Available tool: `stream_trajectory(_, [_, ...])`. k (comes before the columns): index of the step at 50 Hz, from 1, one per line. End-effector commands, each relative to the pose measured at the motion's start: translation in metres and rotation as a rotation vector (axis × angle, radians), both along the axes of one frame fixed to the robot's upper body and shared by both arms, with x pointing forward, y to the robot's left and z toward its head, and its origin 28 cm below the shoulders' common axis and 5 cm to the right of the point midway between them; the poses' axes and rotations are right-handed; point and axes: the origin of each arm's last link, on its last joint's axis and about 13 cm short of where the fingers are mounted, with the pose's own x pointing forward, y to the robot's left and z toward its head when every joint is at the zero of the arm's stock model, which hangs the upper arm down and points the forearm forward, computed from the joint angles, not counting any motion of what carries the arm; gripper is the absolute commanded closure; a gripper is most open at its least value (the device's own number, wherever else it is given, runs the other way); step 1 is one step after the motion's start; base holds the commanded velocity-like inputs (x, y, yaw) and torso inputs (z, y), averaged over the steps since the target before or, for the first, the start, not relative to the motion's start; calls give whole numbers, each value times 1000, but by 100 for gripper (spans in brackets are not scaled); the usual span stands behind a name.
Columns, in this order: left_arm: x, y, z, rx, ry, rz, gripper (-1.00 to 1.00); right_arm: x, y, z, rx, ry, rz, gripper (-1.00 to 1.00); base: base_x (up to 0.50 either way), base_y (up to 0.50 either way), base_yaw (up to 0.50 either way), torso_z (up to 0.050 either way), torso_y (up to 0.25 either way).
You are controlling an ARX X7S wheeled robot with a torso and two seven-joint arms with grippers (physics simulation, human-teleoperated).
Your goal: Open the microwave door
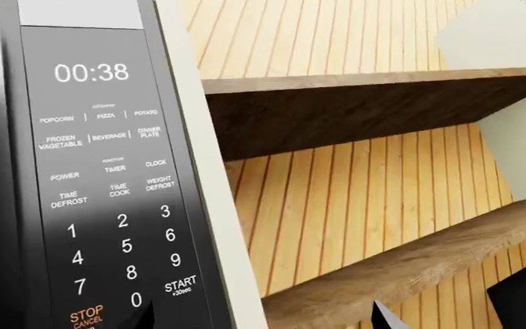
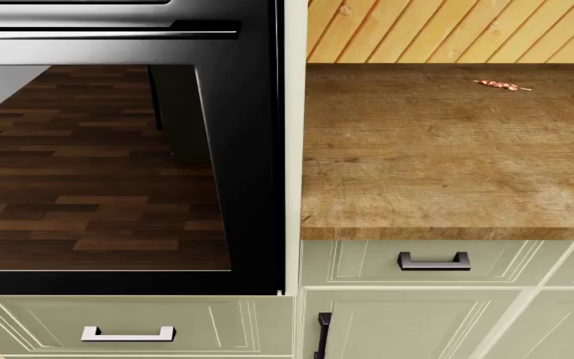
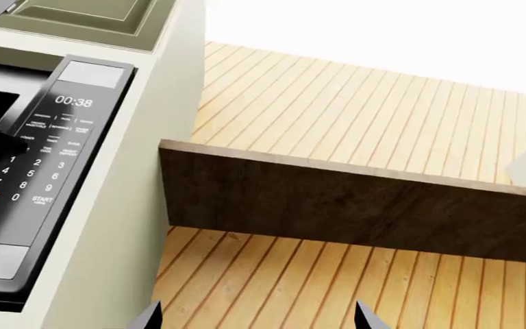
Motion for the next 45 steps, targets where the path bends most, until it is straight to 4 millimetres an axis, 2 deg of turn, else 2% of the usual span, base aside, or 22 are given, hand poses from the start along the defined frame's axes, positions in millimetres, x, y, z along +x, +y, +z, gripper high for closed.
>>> stream_trajectory(1, [28,-10,3,-25,53,28,-100,1,-1,-1,3,5,-2,-100,0,0,0,0,0])
stream_trajectory(9, [38,-16,4,-80,86,68,-100,-1,-1,0,4,0,-6,-100,0,0,0,0,0])
stream_trajectory(22, [64,-16,8,-144,113,133,-100,-3,-3,0,10,-4,-10,-100,0,0,0,0,0])
stream_trajectory(32, [79,-4,8,-176,114,185,-100,-2,-2,1,7,-3,-10,-100,0,0,0,0,0])
stream_trajectory(45, [78,17,8,-262,110,214,-100,-2,-1,4,-3,-6,-9,-100,0,0,0,0,0])
